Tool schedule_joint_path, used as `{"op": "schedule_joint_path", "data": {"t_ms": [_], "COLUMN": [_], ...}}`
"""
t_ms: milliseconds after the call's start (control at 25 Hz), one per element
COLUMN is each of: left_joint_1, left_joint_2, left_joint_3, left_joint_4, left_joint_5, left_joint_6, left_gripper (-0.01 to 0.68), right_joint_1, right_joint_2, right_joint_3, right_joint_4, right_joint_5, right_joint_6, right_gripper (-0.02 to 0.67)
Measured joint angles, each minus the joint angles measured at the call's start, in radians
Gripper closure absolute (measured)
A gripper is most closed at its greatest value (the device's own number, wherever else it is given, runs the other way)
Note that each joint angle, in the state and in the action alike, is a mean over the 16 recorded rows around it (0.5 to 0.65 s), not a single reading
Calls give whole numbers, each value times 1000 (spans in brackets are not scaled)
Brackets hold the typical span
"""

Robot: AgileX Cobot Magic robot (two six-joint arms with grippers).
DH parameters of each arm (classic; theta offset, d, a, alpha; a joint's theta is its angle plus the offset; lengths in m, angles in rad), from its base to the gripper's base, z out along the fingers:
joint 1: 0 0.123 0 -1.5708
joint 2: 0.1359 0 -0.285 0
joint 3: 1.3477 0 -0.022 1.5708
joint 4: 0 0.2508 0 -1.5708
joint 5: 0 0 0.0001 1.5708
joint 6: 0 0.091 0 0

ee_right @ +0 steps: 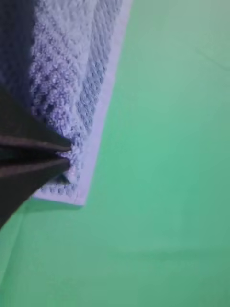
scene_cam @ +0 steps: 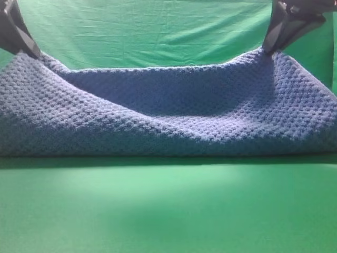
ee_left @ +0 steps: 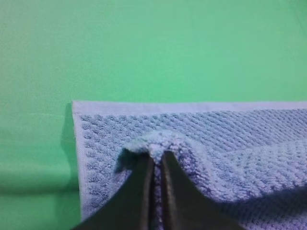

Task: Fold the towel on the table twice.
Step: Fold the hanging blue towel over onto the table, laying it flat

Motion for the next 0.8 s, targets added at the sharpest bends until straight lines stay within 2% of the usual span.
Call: {"op": "schedule_joint_path", "data": {"t_ms": [520, 640, 800], "left_joint_1": [0, 0, 0], "left_joint_2": [160, 186, 208], "left_joint_3": [-79, -93, -105], "left_joint_4": [-105, -129, -150], "left_joint_5": [-57, -64, -72], "left_joint_6": [107, 149, 192], "left_gripper": [658, 601, 455], "right_joint_1": [-39, -40, -41], "right_joint_2": [172, 197, 213], "right_joint_3": [-57, -58, -60], "right_joint_4": [2, 3, 3], "right_joint_5": [-115, -146, -172], "right_joint_6": [-16, -18, -21], "right_gripper": [634, 578, 431]}}
